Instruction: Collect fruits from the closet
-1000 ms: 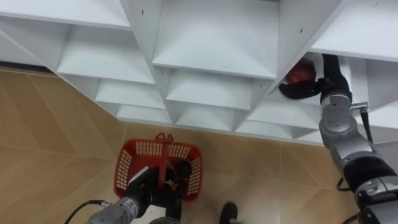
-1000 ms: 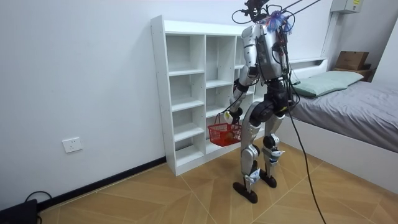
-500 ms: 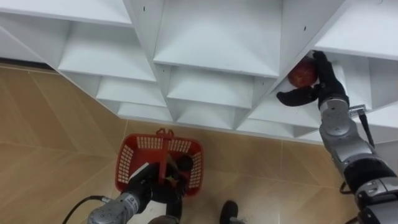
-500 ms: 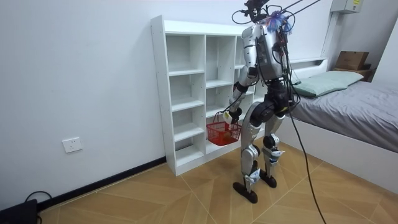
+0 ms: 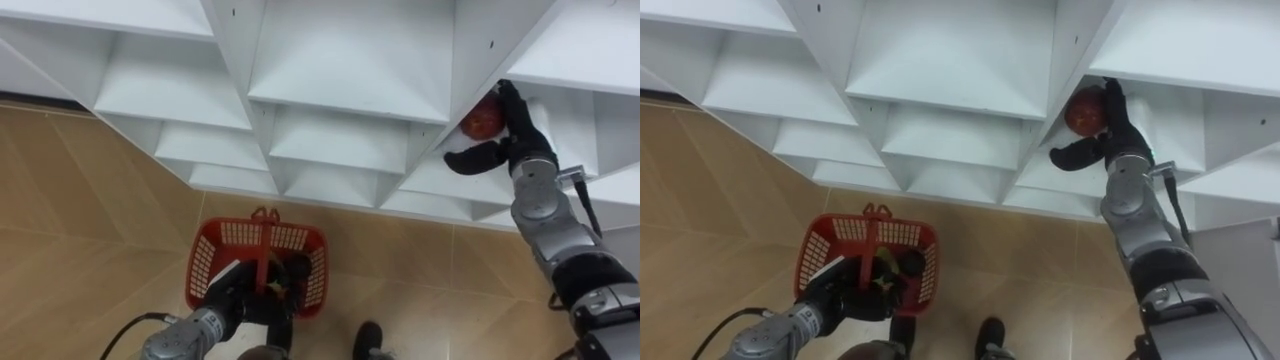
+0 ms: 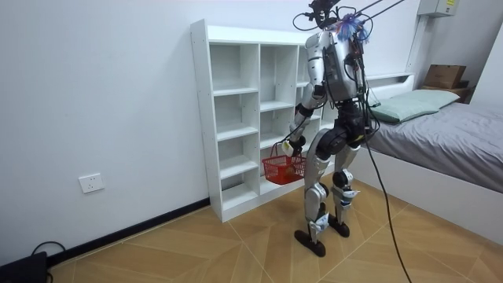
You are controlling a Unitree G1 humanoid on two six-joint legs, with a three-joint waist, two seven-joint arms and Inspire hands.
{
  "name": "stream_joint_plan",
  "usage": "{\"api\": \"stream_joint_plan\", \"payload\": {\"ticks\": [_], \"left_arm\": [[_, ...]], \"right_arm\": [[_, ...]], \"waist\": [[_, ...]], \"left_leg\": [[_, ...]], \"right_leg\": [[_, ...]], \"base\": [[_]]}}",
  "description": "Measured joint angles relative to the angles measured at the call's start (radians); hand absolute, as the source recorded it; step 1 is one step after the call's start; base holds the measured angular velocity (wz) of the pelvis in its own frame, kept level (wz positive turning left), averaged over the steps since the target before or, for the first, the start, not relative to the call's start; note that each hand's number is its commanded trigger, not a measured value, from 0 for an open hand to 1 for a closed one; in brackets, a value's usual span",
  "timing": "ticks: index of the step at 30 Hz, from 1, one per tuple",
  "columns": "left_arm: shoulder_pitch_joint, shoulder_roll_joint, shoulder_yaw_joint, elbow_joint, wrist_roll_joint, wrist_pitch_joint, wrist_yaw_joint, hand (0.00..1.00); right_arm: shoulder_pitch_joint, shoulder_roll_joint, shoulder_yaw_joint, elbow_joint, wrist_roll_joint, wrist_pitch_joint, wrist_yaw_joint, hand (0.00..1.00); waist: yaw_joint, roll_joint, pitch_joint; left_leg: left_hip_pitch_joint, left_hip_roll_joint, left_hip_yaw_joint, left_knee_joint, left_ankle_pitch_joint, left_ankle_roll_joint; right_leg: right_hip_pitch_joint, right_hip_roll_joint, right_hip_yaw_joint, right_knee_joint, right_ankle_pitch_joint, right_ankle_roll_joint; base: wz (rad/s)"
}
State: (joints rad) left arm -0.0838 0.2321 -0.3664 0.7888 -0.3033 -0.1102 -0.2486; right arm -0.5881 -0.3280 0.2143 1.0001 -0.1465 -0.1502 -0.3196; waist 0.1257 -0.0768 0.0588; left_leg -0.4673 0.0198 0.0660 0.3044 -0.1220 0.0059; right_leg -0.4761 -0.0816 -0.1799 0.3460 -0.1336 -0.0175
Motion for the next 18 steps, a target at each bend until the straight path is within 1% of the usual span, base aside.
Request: {"api": "stream_joint_plan", "payload": {"ticks": [4,9,18], "left_arm": [[-0.007,0.000,-0.015,0.000,0.001,0.002,0.001,1.00],[-0.013,0.001,-0.033,0.000,0.000,0.002,0.001,1.00],[-0.012,0.001,-0.039,0.000,0.001,0.002,0.000,1.00]], "right_arm": [[0.000,-0.022,0.010,-0.022,-0.035,0.006,-0.008,1.00],[0.000,-0.023,0.040,-0.031,-0.052,0.011,-0.030,1.00],[0.001,-0.022,0.049,-0.031,-0.052,0.012,-0.028,1.00]], "waist": [[0.001,0.000,0.0000],[0.005,0.000,-0.0002],[0.011,0.001,-0.0002]], "left_leg": [[-0.001,0.001,0.001,-0.001,0.000,0.000],[0.000,0.003,0.000,0.000,0.000,0.000],[-0.001,0.004,-0.003,0.000,0.000,-0.001]], "right_leg": [[0.000,0.007,-0.003,-0.003,0.002,-0.001],[0.002,0.009,-0.005,-0.004,0.003,-0.002],[0.004,0.009,-0.012,-0.003,0.005,-0.004]], "base": [[0.00],[0.00],[0.00]]}}
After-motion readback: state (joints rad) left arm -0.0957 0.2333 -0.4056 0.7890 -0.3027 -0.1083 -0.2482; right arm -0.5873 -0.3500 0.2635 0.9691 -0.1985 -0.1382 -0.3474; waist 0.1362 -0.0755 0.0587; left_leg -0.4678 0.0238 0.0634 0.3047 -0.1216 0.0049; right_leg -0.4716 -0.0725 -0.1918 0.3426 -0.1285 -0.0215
